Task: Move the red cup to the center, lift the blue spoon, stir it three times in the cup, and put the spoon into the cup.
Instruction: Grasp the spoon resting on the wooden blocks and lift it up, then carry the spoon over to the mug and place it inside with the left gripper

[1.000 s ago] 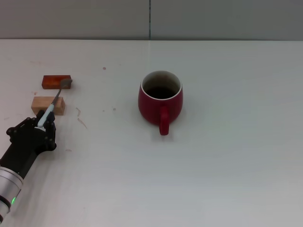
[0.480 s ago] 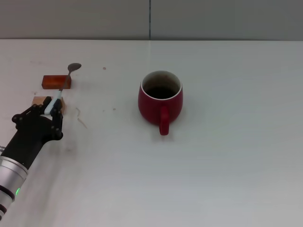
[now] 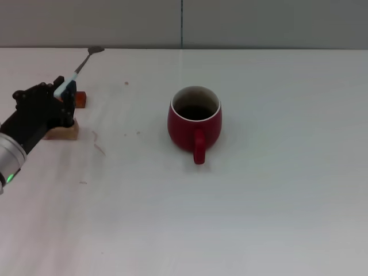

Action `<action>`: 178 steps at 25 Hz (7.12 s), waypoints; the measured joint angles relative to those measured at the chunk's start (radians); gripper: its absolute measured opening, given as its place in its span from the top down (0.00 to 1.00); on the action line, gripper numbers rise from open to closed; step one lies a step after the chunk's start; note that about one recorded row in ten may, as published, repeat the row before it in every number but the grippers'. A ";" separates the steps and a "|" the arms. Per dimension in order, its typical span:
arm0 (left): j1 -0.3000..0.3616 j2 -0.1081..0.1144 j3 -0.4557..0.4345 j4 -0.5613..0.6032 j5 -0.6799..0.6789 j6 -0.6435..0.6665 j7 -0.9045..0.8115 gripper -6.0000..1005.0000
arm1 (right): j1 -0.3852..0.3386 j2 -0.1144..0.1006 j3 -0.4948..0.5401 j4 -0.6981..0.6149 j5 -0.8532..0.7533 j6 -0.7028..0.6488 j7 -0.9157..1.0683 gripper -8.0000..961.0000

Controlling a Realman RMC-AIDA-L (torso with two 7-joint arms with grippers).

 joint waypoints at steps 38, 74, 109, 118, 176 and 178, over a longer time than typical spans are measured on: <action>-0.298 -0.183 -0.504 -1.008 -0.177 -1.933 0.991 0.82 | -0.027 0.001 0.003 -0.003 0.004 -0.002 0.010 0.21; -0.486 -0.190 -0.470 -0.635 -0.182 -1.867 1.046 0.82 | -0.027 0.000 0.000 -0.002 0.004 -0.020 0.022 0.21; -0.498 -0.195 -0.386 -0.671 -0.147 -1.840 1.026 0.82 | -0.031 0.000 0.000 -0.006 0.000 -0.013 0.024 0.21; -0.449 -0.189 -0.374 -0.736 -0.148 -1.882 1.019 0.82 | -0.028 0.000 0.000 -0.006 -0.001 -0.015 0.024 0.21; -0.457 -0.193 -0.388 -0.720 -0.093 -1.910 0.970 0.78 | -0.024 0.000 0.000 -0.006 -0.004 -0.015 0.024 0.21; -0.449 -0.194 -0.382 -0.737 -0.094 -1.901 0.969 0.78 | -0.024 0.000 0.000 -0.006 -0.004 -0.015 0.024 0.21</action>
